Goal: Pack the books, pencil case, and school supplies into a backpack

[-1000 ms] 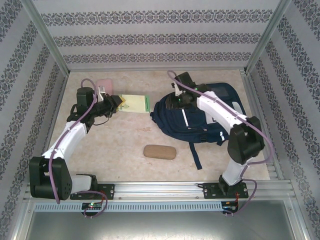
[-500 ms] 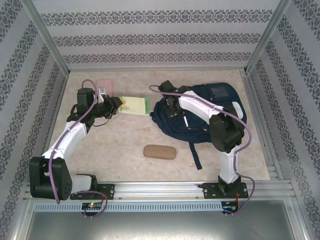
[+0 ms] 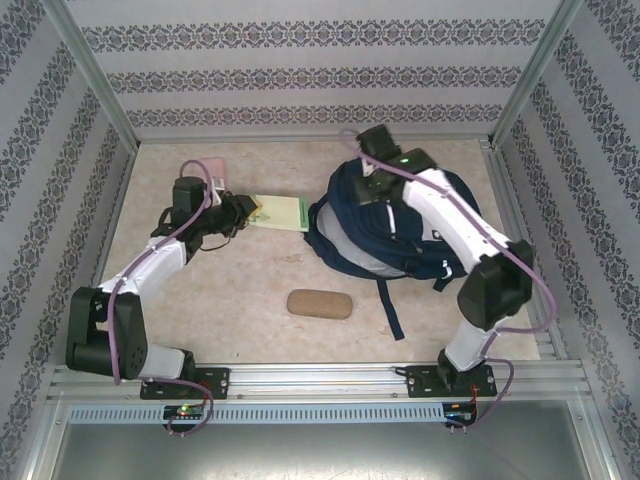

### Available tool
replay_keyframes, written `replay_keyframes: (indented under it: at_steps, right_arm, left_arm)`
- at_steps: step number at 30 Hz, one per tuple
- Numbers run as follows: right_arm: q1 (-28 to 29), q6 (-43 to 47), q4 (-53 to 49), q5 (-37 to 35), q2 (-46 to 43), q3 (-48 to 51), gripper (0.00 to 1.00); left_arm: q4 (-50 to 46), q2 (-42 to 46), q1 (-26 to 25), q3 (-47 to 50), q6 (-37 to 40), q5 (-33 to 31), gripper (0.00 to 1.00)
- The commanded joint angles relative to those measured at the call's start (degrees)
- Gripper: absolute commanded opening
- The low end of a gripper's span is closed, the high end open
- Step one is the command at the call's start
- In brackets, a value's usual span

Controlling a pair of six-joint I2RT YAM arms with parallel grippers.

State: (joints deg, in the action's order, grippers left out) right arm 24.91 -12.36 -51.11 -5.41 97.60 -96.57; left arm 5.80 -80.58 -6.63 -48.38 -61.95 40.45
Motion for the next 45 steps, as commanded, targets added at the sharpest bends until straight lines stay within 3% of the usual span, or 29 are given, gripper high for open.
replay_keyframes:
  at_steps: [1,7,12,23,28,32,34,37,40,45]
  right_arm:
    - [-2.6,0.8,3.4,10.0,-6.2,-3.7,0.00]
    - [-10.0,-3.2,7.3,26.3,-11.1,-4.6,0.00]
    - [-15.5,-9.6,12.5,34.9,-13.2,-1.9,0.00]
    - [-17.1,-13.2,16.3,37.4,-14.6,1.2,0.00]
    - [-17.1,-13.4,16.7,37.6,-14.2,1.1,0.00]
    - [-17.3,-13.4,16.7,37.8,-13.9,0.6,0.00]
    - [-17.4,-13.3,16.4,37.8,-13.9,0.8,0.00]
    - [-17.8,-12.9,16.5,37.7,-14.1,1.8,0.00]
    - [-18.1,-12.9,17.2,37.8,-14.6,3.6,0.00]
    - [-18.2,-12.6,18.3,37.4,-15.5,6.9,0.00]
  left_arm:
    - [8.7,-2.4,-3.9,-2.1,-3.4,-3.4,0.00]
    - [13.5,-10.6,-12.1,-8.2,-5.9,-9.1,0.00]
    - [18.5,-19.6,-18.0,-15.4,-9.3,-11.4,0.00]
    - [12.6,-38.6,-29.5,-38.0,-10.2,-15.9,0.00]
    - [2.5,-47.0,-34.8,-51.5,-8.8,-18.4,0.03]
    - [-6.6,-50.5,-37.8,-58.9,-6.6,-19.7,0.17]
    - [-10.0,-50.4,-38.2,-59.6,-4.8,-20.4,0.38]
    - [-12.0,-48.3,-37.6,-58.2,-3.3,-21.1,0.59]
    - [-14.6,-44.7,-36.6,-55.8,-1.0,-22.7,0.72]
    - [-21.1,-37.4,-34.5,-51.4,4.8,-25.7,0.85]
